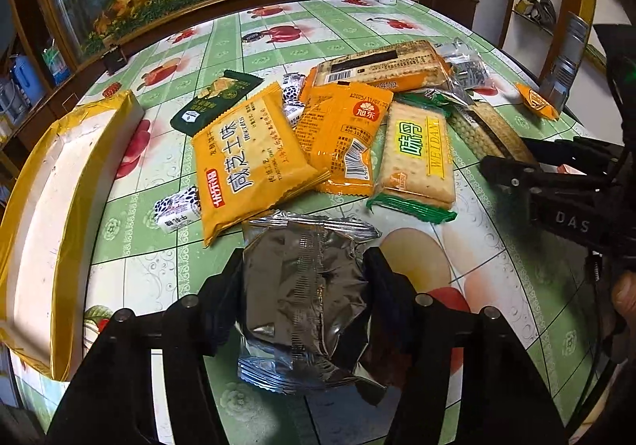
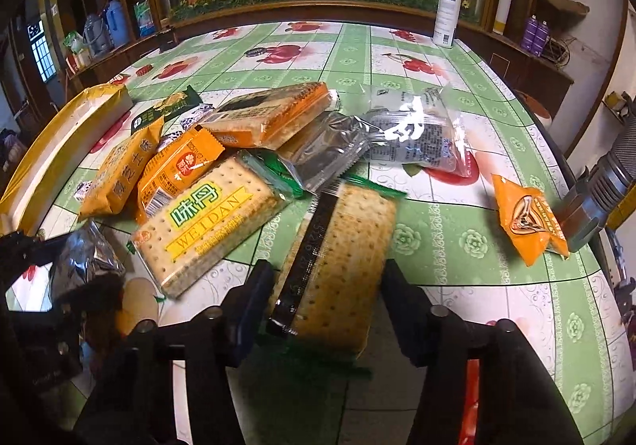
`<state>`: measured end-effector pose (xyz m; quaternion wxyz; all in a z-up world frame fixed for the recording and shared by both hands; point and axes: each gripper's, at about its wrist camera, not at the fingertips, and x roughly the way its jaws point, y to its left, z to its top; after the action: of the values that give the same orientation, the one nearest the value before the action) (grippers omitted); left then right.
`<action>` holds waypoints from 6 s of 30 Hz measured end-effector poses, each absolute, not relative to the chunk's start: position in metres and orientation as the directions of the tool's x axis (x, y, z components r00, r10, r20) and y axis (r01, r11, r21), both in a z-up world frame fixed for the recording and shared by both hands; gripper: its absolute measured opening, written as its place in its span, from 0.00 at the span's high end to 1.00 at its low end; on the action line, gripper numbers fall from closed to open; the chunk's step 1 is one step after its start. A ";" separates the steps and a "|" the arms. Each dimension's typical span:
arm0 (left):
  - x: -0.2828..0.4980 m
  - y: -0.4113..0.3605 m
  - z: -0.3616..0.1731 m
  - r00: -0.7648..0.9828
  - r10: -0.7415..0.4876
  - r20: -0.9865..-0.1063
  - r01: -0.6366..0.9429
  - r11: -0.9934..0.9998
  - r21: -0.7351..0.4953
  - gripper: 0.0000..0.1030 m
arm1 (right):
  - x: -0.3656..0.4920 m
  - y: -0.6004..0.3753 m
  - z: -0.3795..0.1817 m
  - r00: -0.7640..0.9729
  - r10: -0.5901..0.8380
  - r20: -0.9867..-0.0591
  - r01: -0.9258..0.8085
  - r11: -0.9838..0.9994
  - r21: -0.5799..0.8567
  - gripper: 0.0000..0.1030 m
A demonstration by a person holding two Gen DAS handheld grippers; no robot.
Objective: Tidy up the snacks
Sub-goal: 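Close the left tool on the silver foil bag while the right tool grips the plain cracker pack, then carry the foil bag with the left tool while the right tool carries the cracker pack to the tray, then open the left tool over the tray while the right tool releases the cracker pack there, then grasp the yellow cheese biscuit bag with the left tool while the right tool approaches the WEIDAN pack, then grip the yellow WEIDAN cracker pack with the right tool while the left tool lifts the biscuit bag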
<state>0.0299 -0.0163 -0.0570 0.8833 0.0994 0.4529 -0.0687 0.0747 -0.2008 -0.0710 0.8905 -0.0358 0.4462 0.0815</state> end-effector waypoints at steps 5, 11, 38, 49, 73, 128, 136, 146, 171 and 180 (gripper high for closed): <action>0.021 0.001 -0.047 0.608 -0.016 -0.794 0.149 0.984 0.095 0.44 | 0.058 -0.212 -0.065 0.594 0.139 -0.793 -0.183 0.982 0.035 0.53; 0.009 0.032 -0.022 0.650 0.022 -0.760 0.047 0.997 0.069 0.44 | 0.035 -0.206 -0.044 0.618 0.177 -0.766 -0.223 0.974 0.045 0.53; 0.002 0.083 -0.015 0.665 0.022 -0.746 -0.042 0.999 -0.008 0.44 | 0.040 -0.170 -0.063 0.522 0.265 -0.811 -0.218 0.960 0.174 0.42; 0.001 0.109 -0.003 0.683 0.036 -0.729 -0.095 0.995 -0.040 0.44 | 0.032 -0.153 -0.047 0.578 0.219 -0.786 -0.280 0.958 0.060 0.54; 0.036 0.247 -0.023 0.605 0.186 -0.774 -0.375 0.924 -0.070 0.44 | 0.126 0.114 -0.012 0.322 0.685 -0.654 -0.709 0.632 0.313 0.54; 0.108 0.035 -0.034 0.519 -0.108 -0.848 0.014 0.993 -0.118 0.25 | 0.034 -0.142 -0.052 0.547 0.428 -0.720 -0.374 0.894 0.248 0.29; 0.132 0.032 -0.052 0.423 -0.202 -0.883 0.005 0.975 -0.221 0.20 | 0.031 -0.138 -0.059 0.522 0.451 -0.724 -0.398 0.880 0.261 0.27; 0.130 0.052 -0.051 0.494 -0.155 -0.855 -0.010 0.983 -0.184 0.32 | 0.031 -0.129 -0.057 0.505 0.487 -0.713 -0.458 0.851 0.257 0.27; 0.063 0.128 -0.017 0.586 -0.163 -0.794 -0.116 0.953 -0.282 0.31 | 0.072 -0.064 -0.063 0.398 0.399 -0.826 -0.335 0.902 0.274 0.17; 0.046 0.134 -0.010 0.621 -0.097 -0.778 -0.129 0.966 -0.224 0.31 | 0.046 -0.043 -0.067 0.489 0.253 -0.835 -0.453 0.892 0.005 0.48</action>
<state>0.0457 0.1344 -0.0098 0.8909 -0.1300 0.4351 0.0089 0.0465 -0.0430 -0.0675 0.8561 -0.1083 0.4613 0.2061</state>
